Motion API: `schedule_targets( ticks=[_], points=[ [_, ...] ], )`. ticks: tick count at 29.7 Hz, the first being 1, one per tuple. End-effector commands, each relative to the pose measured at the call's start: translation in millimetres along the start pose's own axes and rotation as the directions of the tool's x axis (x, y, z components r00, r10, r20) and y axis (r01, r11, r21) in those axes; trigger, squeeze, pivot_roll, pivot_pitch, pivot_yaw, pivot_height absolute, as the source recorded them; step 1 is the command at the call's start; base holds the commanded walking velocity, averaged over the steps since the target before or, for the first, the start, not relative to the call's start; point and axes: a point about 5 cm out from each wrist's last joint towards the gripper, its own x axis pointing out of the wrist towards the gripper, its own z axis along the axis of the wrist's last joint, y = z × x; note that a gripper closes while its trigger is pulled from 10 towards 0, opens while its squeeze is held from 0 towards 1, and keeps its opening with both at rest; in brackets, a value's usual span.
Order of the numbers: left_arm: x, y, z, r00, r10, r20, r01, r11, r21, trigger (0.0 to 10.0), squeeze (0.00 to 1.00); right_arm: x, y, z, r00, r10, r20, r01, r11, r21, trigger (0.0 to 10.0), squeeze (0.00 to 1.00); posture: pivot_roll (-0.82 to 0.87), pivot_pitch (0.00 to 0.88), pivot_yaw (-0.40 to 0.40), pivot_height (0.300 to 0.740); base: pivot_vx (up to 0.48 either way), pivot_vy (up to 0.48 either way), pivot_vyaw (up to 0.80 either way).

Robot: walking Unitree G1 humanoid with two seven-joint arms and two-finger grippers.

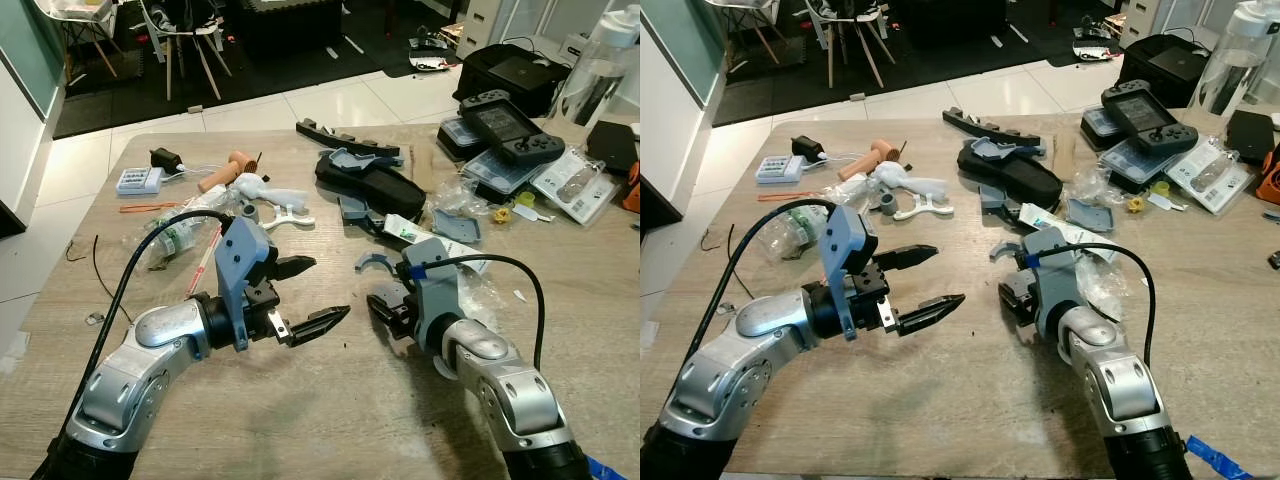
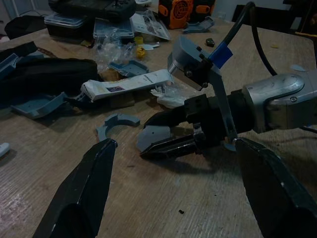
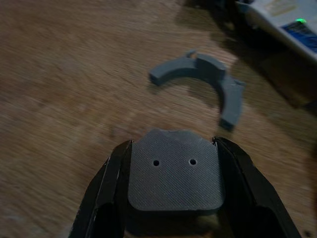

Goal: Picking trash to rubbish bin

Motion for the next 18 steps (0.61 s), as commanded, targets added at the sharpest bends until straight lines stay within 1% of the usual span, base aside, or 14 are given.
schedule_targets(
  ticks=[1, 8, 12, 13, 14, 15, 16, 17, 18],
  points=[
    [-3.1, -1.3, 0.1, 1.000, -0.010, -0.015, 0.010, 1.000, 0.005, 10.0, 0.00, 2.5, 5.9, -20.0, 0.995, 0.035, -0.090, -0.030, 0.998, 0.051, 0.0, 0.00, -0.02, 0.161, 0.117, 0.740, 0.000, 0.000, 0.00],
    [-5.2, 0.1, 1.3, 1.000, -0.006, -0.014, 0.006, 1.000, 0.004, 10.0, 0.00, 1.9, 8.5, -18.5, 0.996, 0.046, -0.076, -0.040, 0.996, 0.079, 0.0, 0.00, -0.01, 0.160, 0.116, 0.740, 0.000, 0.000, 0.00],
    [-5.6, 0.7, 1.2, 1.000, -0.003, -0.017, 0.003, 1.000, 0.006, 10.0, 0.00, 1.8, 10.5, -12.5, 0.997, 0.056, -0.047, -0.052, 0.994, 0.094, 0.0, 0.00, -0.01, 0.160, 0.117, 0.740, 0.000, 0.000, 0.00],
    [-4.5, 9.2, 4.1, 0.998, 0.070, 0.003, -0.070, 0.997, 0.015, 10.0, 0.00, 1.5, 13.6, 14.1, 0.991, 0.067, 0.119, -0.078, 0.993, 0.086, 10.0, 0.00, -0.01, 0.161, 0.119, 0.740, 0.000, 0.000, 0.00],
    [-4.0, 14.1, 5.6, 0.994, 0.112, 0.012, -0.112, 0.993, 0.019, 10.0, 0.00, 0.3, 14.7, 27.5, 0.977, 0.069, 0.204, -0.086, 0.993, 0.078, 10.0, 0.00, -0.01, 0.161, 0.119, 0.740, 0.000, 0.000, 0.00],
    [-3.4, 23.0, 8.6, 0.982, 0.188, 0.036, -0.190, 0.981, 0.041, 10.0, 0.00, -2.7, 13.9, 45.9, 0.947, 0.047, 0.317, -0.080, 0.992, 0.093, 10.0, 0.00, -0.01, 0.161, 0.119, 0.740, 0.000, 0.000, 0.00],
    [-3.3, 31.3, 11.5, 0.964, 0.259, 0.061, -0.263, 0.963, 0.064, 10.0, 0.00, -6.6, 12.0, 61.6, 0.911, 0.015, 0.412, -0.071, 0.990, 0.121, 10.0, 0.00, -0.01, 0.161, 0.119, 0.740, 0.000, 0.000, 0.00],
    [-4.5, 40.2, 14.4, 0.940, 0.330, 0.083, -0.337, 0.938, 0.081, 10.0, 0.00, -12.9, 11.5, 78.1, 0.859, 0.004, 0.511, -0.076, 0.990, 0.119, 10.0, 0.00, -0.02, 0.160, 0.118, 0.740, 0.000, 0.000, 0.00],
    [-4.5, 40.2, 14.4, 0.940, 0.330, 0.083, -0.337, 0.938, 0.081, 10.0, 0.00, -12.9, 11.5, 78.1, 0.859, 0.004, 0.511, -0.076, 0.990, 0.119, 10.0, 0.00, -0.02, 0.160, 0.118, 0.740, 0.000, 0.000, 0.00]
  ],
)
